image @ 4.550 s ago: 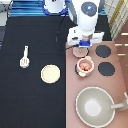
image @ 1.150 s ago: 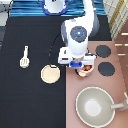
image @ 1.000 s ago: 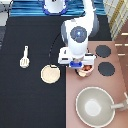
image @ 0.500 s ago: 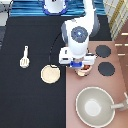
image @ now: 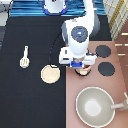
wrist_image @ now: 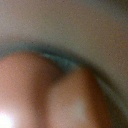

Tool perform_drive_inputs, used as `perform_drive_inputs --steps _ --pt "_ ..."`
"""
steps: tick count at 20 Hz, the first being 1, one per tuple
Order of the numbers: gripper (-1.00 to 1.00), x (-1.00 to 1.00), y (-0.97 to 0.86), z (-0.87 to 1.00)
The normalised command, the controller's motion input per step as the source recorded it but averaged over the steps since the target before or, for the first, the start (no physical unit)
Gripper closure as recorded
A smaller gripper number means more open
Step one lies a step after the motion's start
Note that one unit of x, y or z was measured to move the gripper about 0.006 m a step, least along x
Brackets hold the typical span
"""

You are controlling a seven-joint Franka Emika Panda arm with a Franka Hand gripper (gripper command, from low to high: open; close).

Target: Take the lid off the pot, put the pot on the plate, and use the tool to push the pot to the front of the table.

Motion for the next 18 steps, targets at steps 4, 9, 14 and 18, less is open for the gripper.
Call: perform_drive_inputs --steps 4,9,14,18 --pt "1.00 -0.28 -0.68 0.82" --pt "1.00 -0.26 -0.71 0.73" --pt "1.00 -0.26 -0.82 0.45" --pt "1.00 -0.27 -0.86 0.26"
